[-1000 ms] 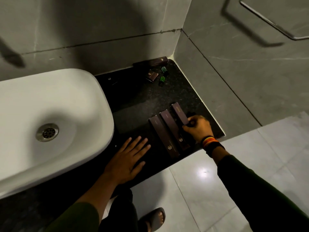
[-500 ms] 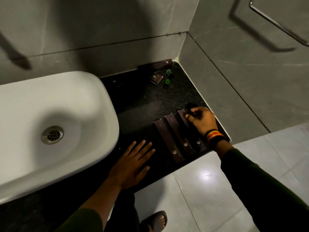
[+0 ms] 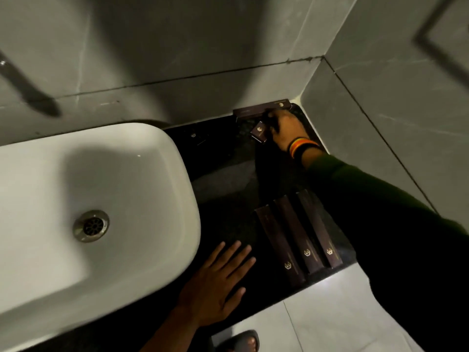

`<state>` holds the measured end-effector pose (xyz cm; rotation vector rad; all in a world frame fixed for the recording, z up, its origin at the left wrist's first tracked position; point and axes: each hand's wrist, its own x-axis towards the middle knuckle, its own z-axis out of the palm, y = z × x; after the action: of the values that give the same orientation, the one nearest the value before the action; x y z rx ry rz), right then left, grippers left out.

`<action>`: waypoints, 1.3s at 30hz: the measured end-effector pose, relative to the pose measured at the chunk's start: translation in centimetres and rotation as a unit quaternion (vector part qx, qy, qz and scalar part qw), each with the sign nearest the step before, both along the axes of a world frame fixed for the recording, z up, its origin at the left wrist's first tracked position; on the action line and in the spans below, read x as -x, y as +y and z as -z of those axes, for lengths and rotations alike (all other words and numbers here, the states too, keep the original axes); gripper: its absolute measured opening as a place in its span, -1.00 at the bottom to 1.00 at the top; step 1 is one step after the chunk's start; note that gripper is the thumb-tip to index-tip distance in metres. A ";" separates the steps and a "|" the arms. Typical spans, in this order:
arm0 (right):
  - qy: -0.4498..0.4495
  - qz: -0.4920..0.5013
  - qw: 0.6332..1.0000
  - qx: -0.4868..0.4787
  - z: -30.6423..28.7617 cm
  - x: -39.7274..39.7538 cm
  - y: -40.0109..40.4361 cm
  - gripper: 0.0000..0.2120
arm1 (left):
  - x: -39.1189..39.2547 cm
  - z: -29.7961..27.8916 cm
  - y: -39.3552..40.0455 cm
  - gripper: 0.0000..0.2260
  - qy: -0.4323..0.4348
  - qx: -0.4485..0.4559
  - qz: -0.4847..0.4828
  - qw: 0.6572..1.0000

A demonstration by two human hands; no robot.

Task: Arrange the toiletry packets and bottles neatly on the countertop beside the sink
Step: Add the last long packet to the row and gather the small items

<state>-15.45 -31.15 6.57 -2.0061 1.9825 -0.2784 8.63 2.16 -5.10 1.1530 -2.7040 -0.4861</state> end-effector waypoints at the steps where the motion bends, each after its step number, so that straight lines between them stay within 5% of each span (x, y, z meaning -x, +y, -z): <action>1: 0.014 -0.022 1.000 -0.001 0.1 -0.4 -1.1 -0.60 | 0.0 -0.1 0.0 -0.36 -0.004 0.000 0.001 1.000; 6: 0.107 -0.135 0.985 -0.015 0.8 -2.2 -5.2 -0.53 | 0.1 -0.2 0.0 -0.35 -0.015 -0.025 0.002 1.000; 17: 0.231 -0.143 0.962 -0.008 2.3 -3.2 -7.5 -0.59 | -0.1 -0.1 0.1 -0.36 -0.006 -0.025 0.004 1.000; 26: -0.014 -0.046 0.990 0.132 -4.2 1.4 -1.4 -0.52 | 0.0 -0.1 0.1 -0.37 0.009 -0.007 0.006 1.000; 34: -0.042 0.136 0.989 -0.029 -1.8 11.6 13.3 -0.61 | -0.2 0.5 0.1 -0.43 0.043 0.020 0.008 0.999; 39: -0.054 0.159 0.982 -0.088 0.9 13.3 20.5 -0.63 | -0.1 0.7 -0.1 -0.43 0.015 0.038 0.012 0.999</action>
<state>-28.77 -10.63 5.64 -1.5337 2.1696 -0.2655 8.74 2.09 -5.81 1.0857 -2.6901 -0.3968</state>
